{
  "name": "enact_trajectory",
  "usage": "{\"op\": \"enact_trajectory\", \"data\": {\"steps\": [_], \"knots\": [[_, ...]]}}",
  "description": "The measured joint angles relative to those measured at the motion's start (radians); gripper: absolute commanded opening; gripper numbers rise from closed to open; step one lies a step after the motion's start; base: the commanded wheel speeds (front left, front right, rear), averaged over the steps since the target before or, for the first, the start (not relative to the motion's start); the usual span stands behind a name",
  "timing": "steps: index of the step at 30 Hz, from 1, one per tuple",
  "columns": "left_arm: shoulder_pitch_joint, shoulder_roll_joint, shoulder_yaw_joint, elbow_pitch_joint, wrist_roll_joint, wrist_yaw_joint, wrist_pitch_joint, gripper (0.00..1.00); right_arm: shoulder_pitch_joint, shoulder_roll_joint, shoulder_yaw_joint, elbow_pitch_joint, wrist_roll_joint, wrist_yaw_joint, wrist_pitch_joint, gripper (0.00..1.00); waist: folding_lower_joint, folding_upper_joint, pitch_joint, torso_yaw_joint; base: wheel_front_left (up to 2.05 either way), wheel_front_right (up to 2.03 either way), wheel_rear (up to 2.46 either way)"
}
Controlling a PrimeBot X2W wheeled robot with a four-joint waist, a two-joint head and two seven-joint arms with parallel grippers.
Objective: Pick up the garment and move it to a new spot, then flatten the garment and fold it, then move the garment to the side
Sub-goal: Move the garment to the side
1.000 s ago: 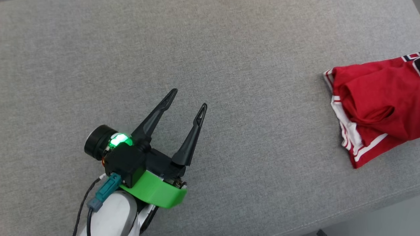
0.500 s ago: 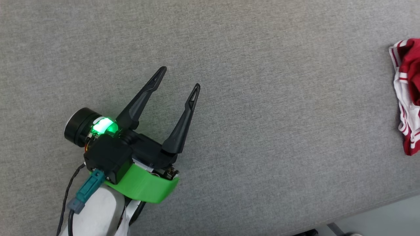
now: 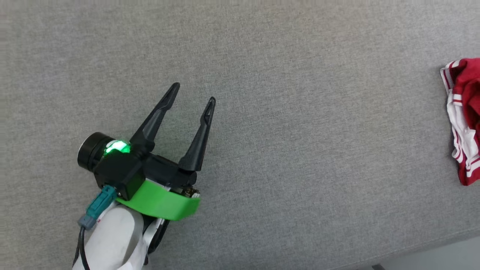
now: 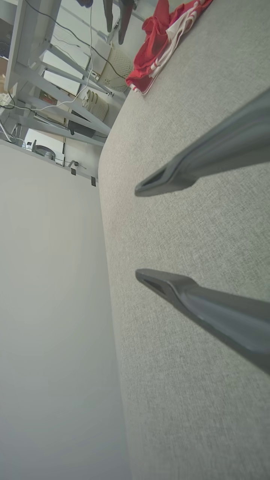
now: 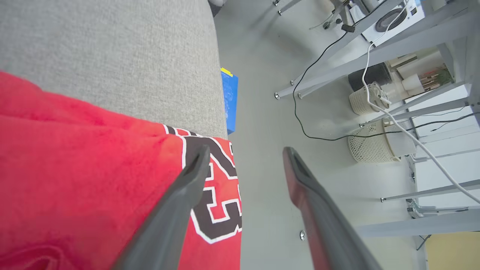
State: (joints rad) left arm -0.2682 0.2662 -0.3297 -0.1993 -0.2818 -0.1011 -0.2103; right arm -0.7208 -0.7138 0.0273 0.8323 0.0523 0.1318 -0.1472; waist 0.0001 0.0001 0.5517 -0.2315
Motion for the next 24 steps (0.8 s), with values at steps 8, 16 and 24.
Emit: {"op": "enact_trajectory", "data": {"steps": [8,16,24], "knots": [[0.060,-0.022,0.071,0.122,-0.038,0.030,-0.037,1.00,0.036,0.051,0.018,-0.203,0.108,0.000,-0.018,1.00,-0.0001,-0.0001,-0.142,0.027,0.00,0.00,0.00],[0.150,-0.040,0.146,0.187,-0.063,0.062,-0.045,1.00,0.227,0.179,-0.026,-0.528,0.218,0.000,0.042,1.00,-0.0001,-0.0001,-0.285,0.079,0.00,0.00,0.00],[0.211,-0.076,0.182,0.207,-0.048,0.061,-0.046,1.00,0.468,0.355,-0.101,-0.792,0.233,0.000,0.065,1.00,-0.0001,-0.0001,-0.386,0.170,0.00,0.00,0.00]]}}
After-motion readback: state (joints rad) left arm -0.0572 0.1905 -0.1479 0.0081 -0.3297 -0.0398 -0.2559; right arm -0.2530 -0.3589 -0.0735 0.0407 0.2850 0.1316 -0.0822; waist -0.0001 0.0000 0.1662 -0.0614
